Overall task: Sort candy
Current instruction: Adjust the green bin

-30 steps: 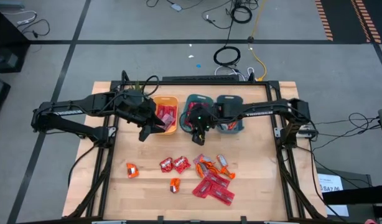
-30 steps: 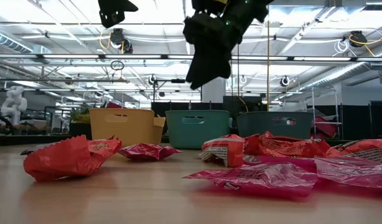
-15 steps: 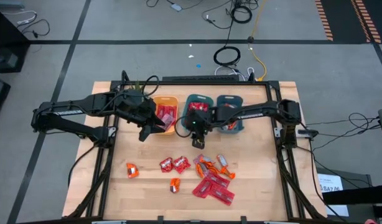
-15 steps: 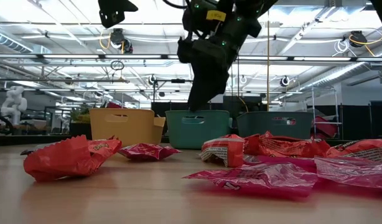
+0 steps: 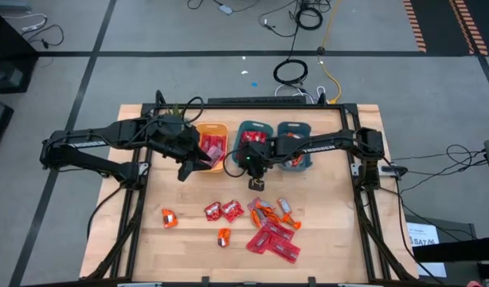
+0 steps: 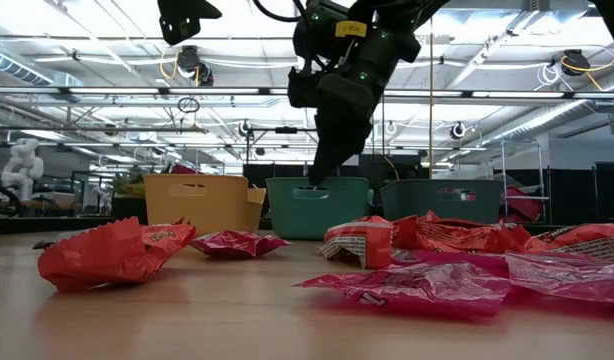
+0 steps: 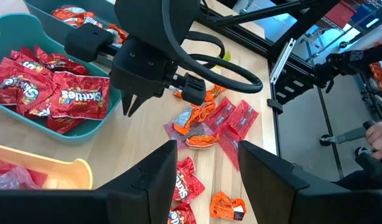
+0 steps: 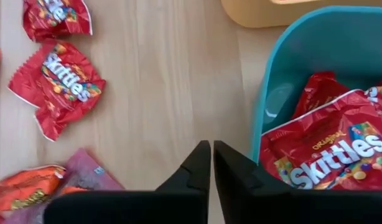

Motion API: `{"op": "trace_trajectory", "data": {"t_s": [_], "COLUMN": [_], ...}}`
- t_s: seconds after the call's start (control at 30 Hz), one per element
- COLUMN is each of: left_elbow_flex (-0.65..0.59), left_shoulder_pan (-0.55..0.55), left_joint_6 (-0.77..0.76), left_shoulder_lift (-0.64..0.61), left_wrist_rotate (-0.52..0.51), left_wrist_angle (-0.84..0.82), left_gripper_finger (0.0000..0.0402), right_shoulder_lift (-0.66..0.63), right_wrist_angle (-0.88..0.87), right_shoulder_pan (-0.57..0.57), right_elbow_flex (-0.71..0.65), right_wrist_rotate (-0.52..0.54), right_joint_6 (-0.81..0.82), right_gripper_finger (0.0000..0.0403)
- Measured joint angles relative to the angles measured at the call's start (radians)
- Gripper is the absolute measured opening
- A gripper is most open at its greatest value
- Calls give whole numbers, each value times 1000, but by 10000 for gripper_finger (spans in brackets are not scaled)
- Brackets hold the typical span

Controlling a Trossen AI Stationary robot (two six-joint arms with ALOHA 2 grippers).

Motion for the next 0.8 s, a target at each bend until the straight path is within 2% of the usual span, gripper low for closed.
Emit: {"op": "trace_trajectory", "data": {"t_s": [0.43, 0.57, 0.8], "left_elbow_flex": [0, 0, 0], "left_shoulder_pan": [0, 0, 0], "left_joint_6": [0, 1, 1], "left_shoulder_lift": [0, 0, 0], "left_wrist_rotate": [0, 0, 0], "left_wrist_angle": [0, 0, 0], "left_gripper_finger": [179, 179, 179], "right_shoulder_lift": [-82, -82, -82], "right_wrist_angle": [106, 107, 102], "right_shoulder_pan": [19, 5, -5], "right_elbow_flex": [0, 0, 0], "right_wrist_rotate": [-6, -2, 57], "right_joint_6": [90, 106, 87], "right_gripper_finger": [33, 65, 148]}}
